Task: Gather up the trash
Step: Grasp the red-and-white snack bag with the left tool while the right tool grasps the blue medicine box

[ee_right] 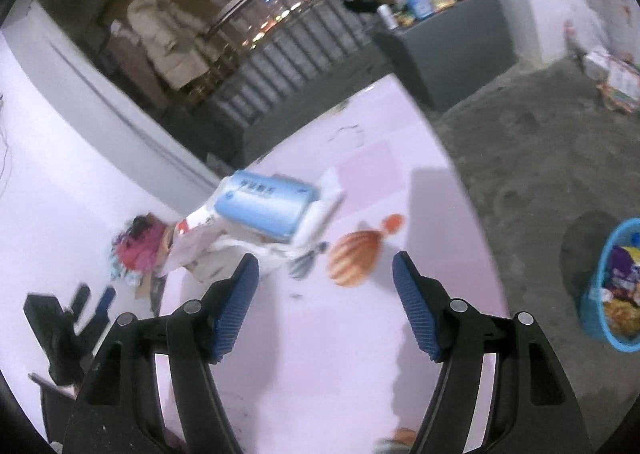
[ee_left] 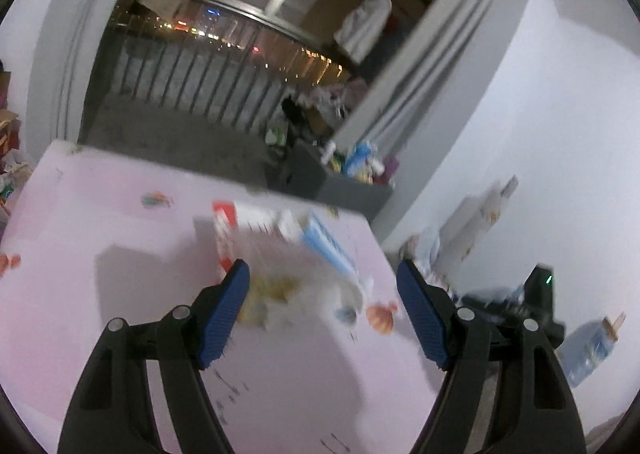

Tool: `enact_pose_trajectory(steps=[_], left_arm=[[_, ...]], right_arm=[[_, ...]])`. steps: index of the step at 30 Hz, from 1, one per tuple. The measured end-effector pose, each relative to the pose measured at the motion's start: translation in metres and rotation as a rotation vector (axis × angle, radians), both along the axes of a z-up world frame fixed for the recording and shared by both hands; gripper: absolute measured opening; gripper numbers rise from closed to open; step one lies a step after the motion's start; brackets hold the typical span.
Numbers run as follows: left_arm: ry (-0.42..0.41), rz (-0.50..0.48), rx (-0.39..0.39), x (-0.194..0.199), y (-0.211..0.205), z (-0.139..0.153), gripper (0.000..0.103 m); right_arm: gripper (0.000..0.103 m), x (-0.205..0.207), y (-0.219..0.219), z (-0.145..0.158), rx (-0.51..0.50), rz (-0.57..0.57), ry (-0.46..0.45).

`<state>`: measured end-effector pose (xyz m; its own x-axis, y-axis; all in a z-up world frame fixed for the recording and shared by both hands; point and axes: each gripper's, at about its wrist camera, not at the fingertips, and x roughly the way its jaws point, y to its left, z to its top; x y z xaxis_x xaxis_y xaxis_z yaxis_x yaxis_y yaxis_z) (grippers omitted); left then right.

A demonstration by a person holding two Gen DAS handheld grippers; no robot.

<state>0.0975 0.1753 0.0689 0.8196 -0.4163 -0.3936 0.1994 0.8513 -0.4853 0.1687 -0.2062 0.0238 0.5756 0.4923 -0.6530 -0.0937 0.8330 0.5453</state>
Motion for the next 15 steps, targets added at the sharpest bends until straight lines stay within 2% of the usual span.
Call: enact_pose_trajectory(steps=[3, 5, 9, 12, 15], left_arm=[[0.004, 0.010, -0.045, 0.033, 0.031, 0.002, 0.074], [0.044, 0.044, -0.052, 0.060, 0.046, -0.005, 0.074], [0.186, 0.051, -0.194, 0.117, 0.077, -0.047, 0.071], [0.337, 0.067, -0.284, 0.156, 0.083, -0.083, 0.069], [0.406, 0.042, -0.363, 0.183, 0.080, -0.109, 0.069]], right_arm=[[0.066, 0.014, 0.024, 0.001, 0.002, 0.022, 0.005], [0.066, 0.024, 0.034, 0.002, 0.005, 0.026, 0.001], [0.066, 0.060, 0.047, 0.000, 0.069, 0.018, 0.016], [0.066, 0.095, 0.055, -0.008, 0.127, 0.024, 0.051], [0.066, 0.123, 0.064, -0.018, 0.128, 0.021, 0.102]])
